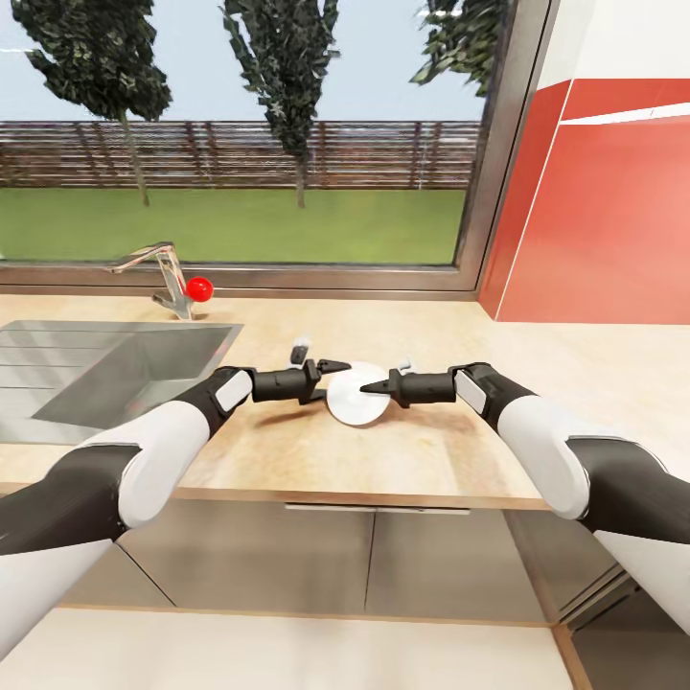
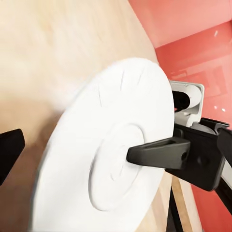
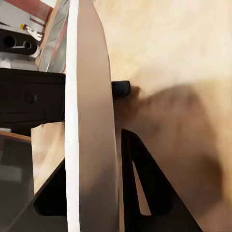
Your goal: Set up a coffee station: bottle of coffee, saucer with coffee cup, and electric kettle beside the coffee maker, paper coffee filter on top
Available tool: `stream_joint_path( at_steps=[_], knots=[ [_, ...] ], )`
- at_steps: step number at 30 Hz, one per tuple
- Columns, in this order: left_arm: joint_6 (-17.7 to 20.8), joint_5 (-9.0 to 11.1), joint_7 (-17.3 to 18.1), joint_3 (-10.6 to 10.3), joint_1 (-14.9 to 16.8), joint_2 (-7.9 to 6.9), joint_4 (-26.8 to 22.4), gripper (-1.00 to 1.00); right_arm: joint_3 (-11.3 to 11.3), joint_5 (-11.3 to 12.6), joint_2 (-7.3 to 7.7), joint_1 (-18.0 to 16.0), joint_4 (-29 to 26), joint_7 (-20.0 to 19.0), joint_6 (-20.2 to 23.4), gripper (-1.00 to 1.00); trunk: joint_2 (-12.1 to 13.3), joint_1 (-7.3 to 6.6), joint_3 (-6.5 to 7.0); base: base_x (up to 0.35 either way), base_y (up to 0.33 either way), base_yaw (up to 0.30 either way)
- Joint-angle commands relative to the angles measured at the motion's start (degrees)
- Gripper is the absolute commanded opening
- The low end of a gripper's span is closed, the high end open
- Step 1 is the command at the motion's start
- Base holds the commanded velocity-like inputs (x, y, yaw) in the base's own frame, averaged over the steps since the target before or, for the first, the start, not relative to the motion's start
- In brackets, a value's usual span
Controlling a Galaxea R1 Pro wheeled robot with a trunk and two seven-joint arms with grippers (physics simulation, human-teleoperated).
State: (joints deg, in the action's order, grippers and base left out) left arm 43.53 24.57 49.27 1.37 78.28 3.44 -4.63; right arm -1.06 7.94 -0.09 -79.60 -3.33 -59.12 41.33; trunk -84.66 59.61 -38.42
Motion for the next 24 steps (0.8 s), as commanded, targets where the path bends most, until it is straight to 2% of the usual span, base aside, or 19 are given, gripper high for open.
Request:
stream_joint_path(
  at_steps=[1, 4, 12, 18, 19, 24],
  knots=[
    [0.3, 0.0, 0.2, 0.1, 0.0, -0.12, -0.1, 1.00, -0.2, 0.5, 0.00, 0.0, 0.0, 0.1, 0.8, -1.00, 0.0, 0.00, -0.05, 0.000, 0.000, 0.000],
    [0.3, 0.1, 0.3, 0.1, 0.0, -0.53, -0.2, 1.00, -0.2, 0.5, 0.00, 0.0, 0.0, 0.1, 0.8, -1.00, 0.0, 0.00, -0.05, 0.000, 0.000, 0.000],
    [0.3, 0.4, 0.6, 0.2, 0.0, -2.95, -0.5, 1.00, -0.3, 0.4, 0.00, 0.0, 0.0, 0.1, 0.8, -1.00, 0.0, 0.00, -0.05, 0.000, 0.000, 0.000],
    [0.2, 0.4, 2.9, 0.1, 0.0, -3.41, -0.7, 1.00, -0.3, 0.4, 0.00, 0.0, 0.0, 0.1, 0.7, -1.00, 0.0, 0.00, -0.05, 0.000, 0.000, 0.000],
    [0.2, 0.4, 4.8, 0.1, 0.0, -3.48, -2.2, 1.00, -0.3, 0.4, 0.00, 0.0, 0.0, 0.2, 0.8, -1.00, 0.0, 0.00, -0.05, 0.000, 0.000, 0.000],
    [0.4, 0.2, 5.9, 0.1, 0.0, -3.52, -4.5, 1.00, -0.3, 0.4, 0.12, 0.0, 0.0, 0.1, 0.7, -1.00, 0.0, 0.00, -0.05, 0.000, 0.000, 0.000]
  ],
)
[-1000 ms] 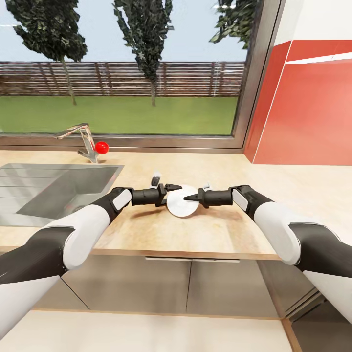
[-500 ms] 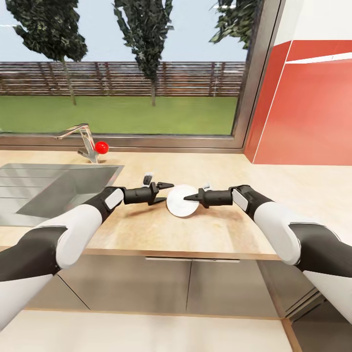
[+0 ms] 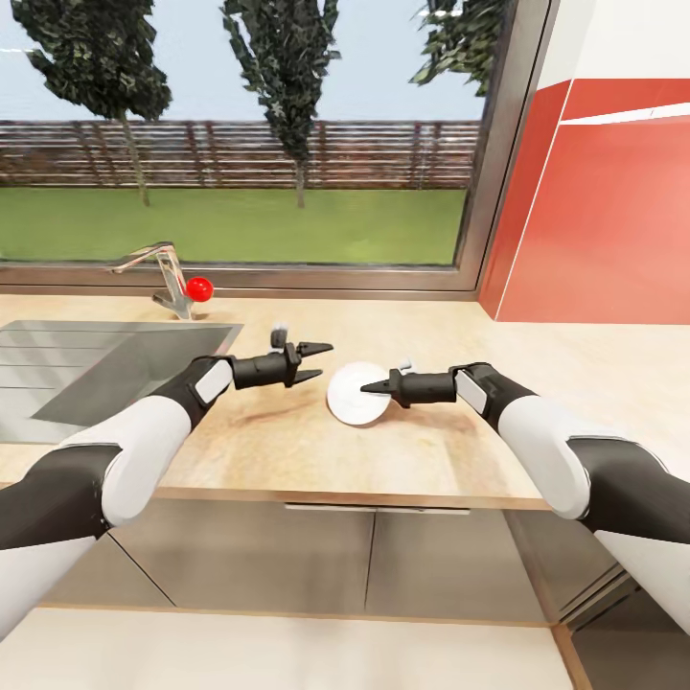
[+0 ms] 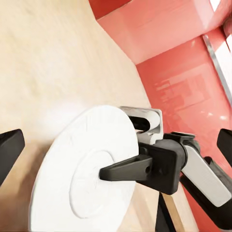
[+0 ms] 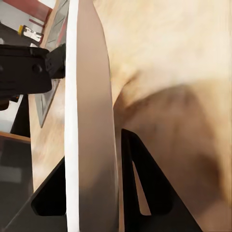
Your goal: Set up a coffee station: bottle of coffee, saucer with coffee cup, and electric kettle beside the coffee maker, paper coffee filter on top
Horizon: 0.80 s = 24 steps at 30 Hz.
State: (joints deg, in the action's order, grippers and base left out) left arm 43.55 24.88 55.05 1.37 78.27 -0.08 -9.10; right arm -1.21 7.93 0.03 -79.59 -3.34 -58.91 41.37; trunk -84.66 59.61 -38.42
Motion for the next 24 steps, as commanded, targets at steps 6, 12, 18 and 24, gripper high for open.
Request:
stream_joint_path(
  at_steps=[6, 12, 18, 24],
  knots=[
    [0.4, -0.1, 0.4, 0.1, 0.0, -0.07, -0.5, 1.00, -0.2, 0.4, 0.06, 0.0, 0.0, -0.1, 0.7, -1.00, 0.8, -0.44, 0.31, 0.000, 0.000, 0.000],
    [0.4, -0.1, 0.4, 0.1, 0.0, -0.09, -0.6, 1.00, -0.3, 0.4, 0.26, 0.0, 0.0, -0.1, 0.7, -1.00, 3.2, -1.76, 1.38, 0.000, 0.000, 0.000],
    [0.4, -0.1, 0.4, 0.1, 0.0, -0.09, -0.6, 1.00, -0.3, 0.4, 0.56, 0.0, 0.0, -0.1, 0.7, -1.00, 5.6, -3.08, 2.46, 0.000, 0.000, 0.000],
    [0.4, -0.1, 0.4, 0.1, 0.0, -0.10, -0.5, 1.00, -0.5, 0.5, 0.77, 0.0, 0.0, -0.2, 0.7, -1.00, 8.0, -4.40, 3.54, 0.000, 0.000, 0.000]
  ],
)
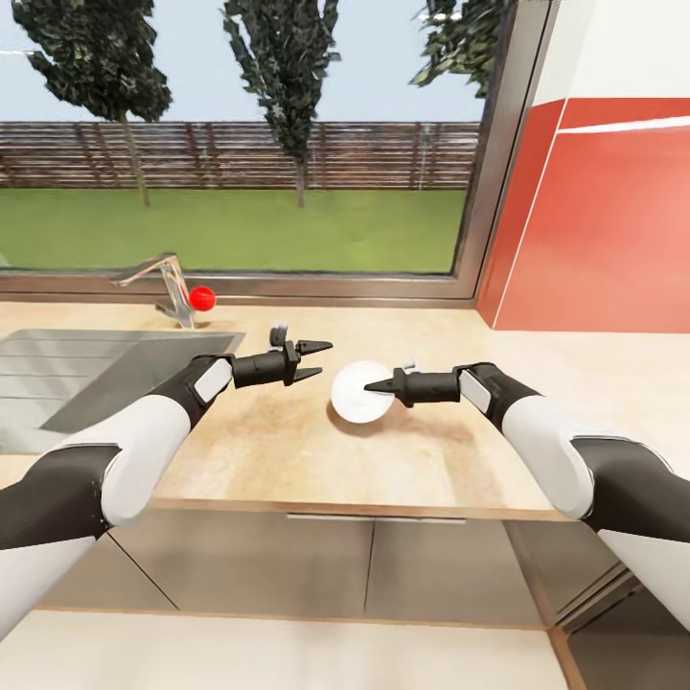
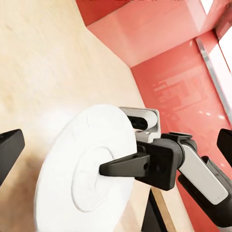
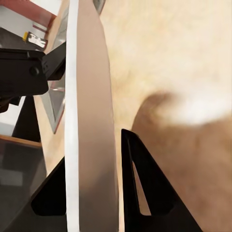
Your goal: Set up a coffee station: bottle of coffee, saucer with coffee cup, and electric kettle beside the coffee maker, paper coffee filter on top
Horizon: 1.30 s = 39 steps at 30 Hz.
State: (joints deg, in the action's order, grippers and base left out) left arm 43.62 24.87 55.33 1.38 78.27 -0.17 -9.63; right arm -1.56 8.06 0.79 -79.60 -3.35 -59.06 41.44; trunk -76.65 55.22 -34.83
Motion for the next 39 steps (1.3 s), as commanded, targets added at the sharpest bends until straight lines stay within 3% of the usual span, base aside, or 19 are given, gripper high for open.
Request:
stream_joint_path(
  at_steps=[1, 7, 13, 23, 29, 39],
  knots=[
    [0.3, -0.1, 0.1, 0.1, 0.0, 0.00, 0.0, 1.00, -0.2, 0.4, 0.01, 0.0, 0.0, -0.1, 0.7, -1.00, 0.4, -0.23, 0.13, 0.000, 0.000, 0.000],
    [0.3, -0.1, 0.2, 0.1, 0.0, -0.03, 0.0, 1.00, -0.2, 0.4, 0.05, 0.0, 0.0, -0.2, 0.7, -1.00, 0.8, -0.45, 0.31, 0.000, 0.000, 0.000],
    [0.3, -0.1, 0.2, 0.1, 0.0, -0.31, 0.0, 1.00, -0.2, 0.4, 0.09, 0.0, 0.0, -0.3, 0.7, -1.00, 3.2, -1.76, 1.39, 0.000, 0.000, 0.000],
    [0.2, -0.2, 3.6, 0.1, 0.0, -1.95, 0.1, 1.00, -0.1, 0.4, 2.67, 0.0, 0.0, -2.3, 0.6, -1.00, 3.2, -1.76, 1.39, 0.000, 0.000, 0.000],
    [0.2, -0.2, 5.6, 0.1, 0.0, -2.34, 0.1, 1.00, -0.1, 0.4, 2.98, 0.0, 0.0, -4.7, 0.5, -1.00, 3.2, -1.76, 1.39, 0.000, 0.000, 0.000],
    [0.1, -0.2, 6.2, 0.0, 0.0, -2.37, 0.1, 1.00, 0.0, 0.3, 2.99, 0.0, 0.0, -4.9, 0.6, -1.00, 3.2, -1.76, 1.39, -0.111, 0.000, 0.000]
  ],
)
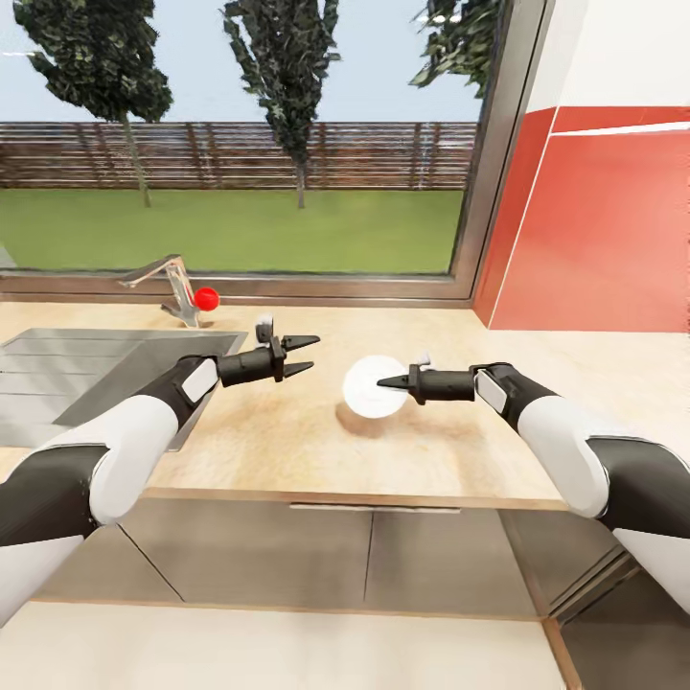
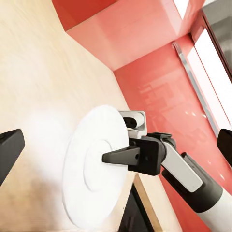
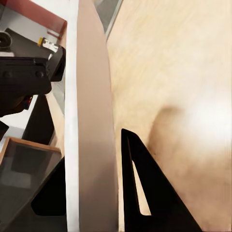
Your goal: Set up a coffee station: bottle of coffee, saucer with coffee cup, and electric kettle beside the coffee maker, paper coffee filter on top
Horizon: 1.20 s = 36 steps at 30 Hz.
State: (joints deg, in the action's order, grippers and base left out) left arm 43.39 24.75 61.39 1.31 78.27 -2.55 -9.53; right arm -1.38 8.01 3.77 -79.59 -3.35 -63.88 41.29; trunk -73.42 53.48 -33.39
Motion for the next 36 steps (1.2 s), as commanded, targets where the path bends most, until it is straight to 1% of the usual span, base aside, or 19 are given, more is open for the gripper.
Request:
stream_joint_path(
  at_steps=[1, 6, 13, 16, 19, 20, 22, 27, 31, 36],
  knots=[
    [0.4, -0.1, 0.1, 0.1, 0.0, 0.00, 0.0, 1.00, -0.2, 0.3, 0.01, 0.0, 0.0, -0.1, 0.7, -1.00, 0.0, -0.03, -0.03, -0.272, 0.000, 0.000],
    [0.4, -0.1, 0.2, 0.1, 0.0, 0.00, 0.0, 1.00, -0.2, 0.3, 0.01, 0.0, 0.0, -0.2, 0.7, -1.00, 0.0, -0.03, 0.27, -0.147, 0.000, 0.000],
    [0.4, -0.1, 0.2, 0.1, 0.0, 0.00, 0.0, 1.00, -0.2, 0.3, 0.07, 0.0, 0.0, -0.2, 0.7, -1.00, 0.0, -0.03, 0.90, -0.021, 0.000, 0.000],
    [0.4, -0.1, 0.2, 0.1, 0.0, -0.07, -0.1, 1.00, -0.2, 0.3, 0.37, 0.0, 0.0, -0.2, 0.7, -1.00, 0.0, -0.03, 1.18, -0.004, 0.000, 0.000],
    [0.4, -0.1, 0.2, 0.1, 0.0, -0.31, 0.0, 1.00, -0.2, 0.3, 0.54, 0.0, 0.0, -0.2, 0.7, -1.00, 0.0, -0.03, 1.46, -0.002, 0.000, 0.000],
    [0.4, -0.1, 0.2, 0.0, 0.0, -0.65, 0.0, 1.00, -0.2, 0.3, 0.60, 0.0, 0.0, -0.2, 0.7, -1.00, 0.0, -0.03, 1.55, 0.000, 0.000, 0.000],
    [0.4, -0.1, 0.2, -0.6, 0.0, -1.02, 0.0, 1.00, -0.2, 0.3, 0.65, 0.0, 0.0, -0.2, 0.7, -1.00, 0.0, -0.03, 1.74, 0.000, 0.000, 0.000],
    [0.4, -0.1, 0.3, -3.3, 0.0, -1.44, 0.0, 1.00, -0.2, 0.3, 0.71, 0.0, 0.0, -0.1, 0.7, -1.00, 0.0, -0.03, 2.11, -0.147, 0.000, 0.000],
    [0.3, -0.1, 0.3, -3.6, 0.0, -1.48, 0.0, 1.00, -0.2, 0.3, 0.71, 0.0, 0.0, -0.1, 0.7, -1.00, 0.0, -0.03, 2.17, -0.279, 0.000, 0.007],
    [0.3, -0.1, 0.3, -3.7, 0.0, -1.49, 0.0, 1.00, -0.2, 0.3, 0.71, 0.0, 0.0, -0.1, 0.7, -1.00, 0.0, -0.03, 2.19, -0.100, 0.000, 0.138]
  ],
)
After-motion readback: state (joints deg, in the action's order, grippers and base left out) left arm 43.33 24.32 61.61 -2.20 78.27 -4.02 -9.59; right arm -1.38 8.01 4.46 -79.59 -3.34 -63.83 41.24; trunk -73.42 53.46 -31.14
